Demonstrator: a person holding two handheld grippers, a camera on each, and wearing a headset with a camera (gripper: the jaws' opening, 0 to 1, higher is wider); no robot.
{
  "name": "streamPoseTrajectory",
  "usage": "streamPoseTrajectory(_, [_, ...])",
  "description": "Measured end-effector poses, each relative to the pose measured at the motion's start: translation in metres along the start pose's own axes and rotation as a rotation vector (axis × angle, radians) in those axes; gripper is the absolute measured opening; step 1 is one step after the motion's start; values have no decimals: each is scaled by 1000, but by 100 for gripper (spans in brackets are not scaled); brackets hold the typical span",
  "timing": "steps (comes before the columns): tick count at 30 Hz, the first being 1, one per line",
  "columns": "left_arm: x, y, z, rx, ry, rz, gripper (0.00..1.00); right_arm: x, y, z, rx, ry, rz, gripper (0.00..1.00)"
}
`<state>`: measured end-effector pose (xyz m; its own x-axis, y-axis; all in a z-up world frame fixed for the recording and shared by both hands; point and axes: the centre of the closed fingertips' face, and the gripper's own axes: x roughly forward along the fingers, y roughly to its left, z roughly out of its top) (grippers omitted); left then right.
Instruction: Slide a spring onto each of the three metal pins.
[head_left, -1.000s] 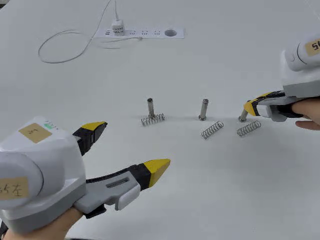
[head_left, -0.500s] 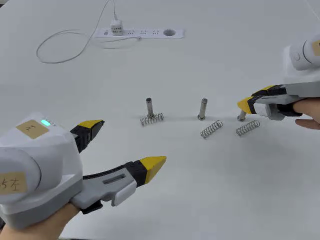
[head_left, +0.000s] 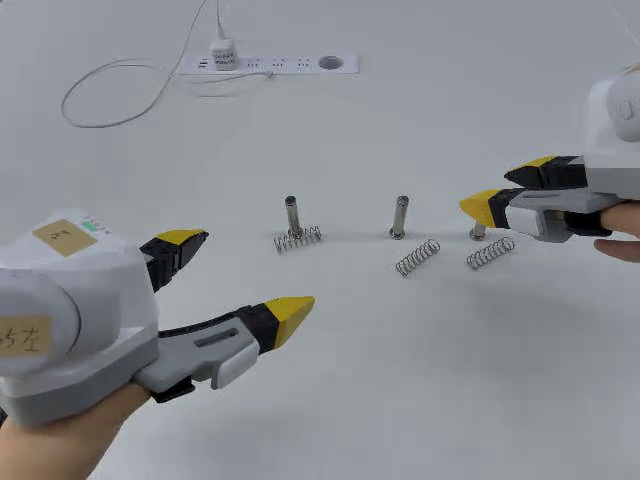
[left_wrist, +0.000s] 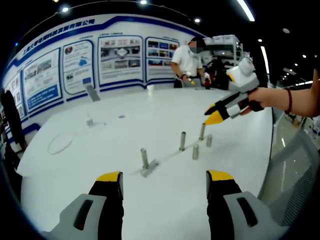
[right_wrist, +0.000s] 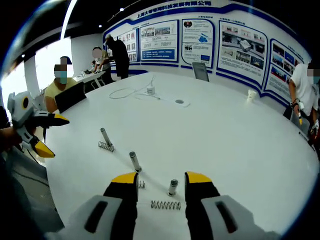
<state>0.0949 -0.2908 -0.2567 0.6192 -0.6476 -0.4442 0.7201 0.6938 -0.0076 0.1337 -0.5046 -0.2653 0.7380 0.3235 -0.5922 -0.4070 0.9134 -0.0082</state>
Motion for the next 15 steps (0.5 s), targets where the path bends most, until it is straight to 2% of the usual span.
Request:
streamPoseTrajectory(6, [12,5,-2,26,25,-21,61,-8,7,-1,5,-25,19,43])
streamPoseTrajectory(15, [32,11,-11,70,72,-49,52,-18,25,-4,14,-69,78,49])
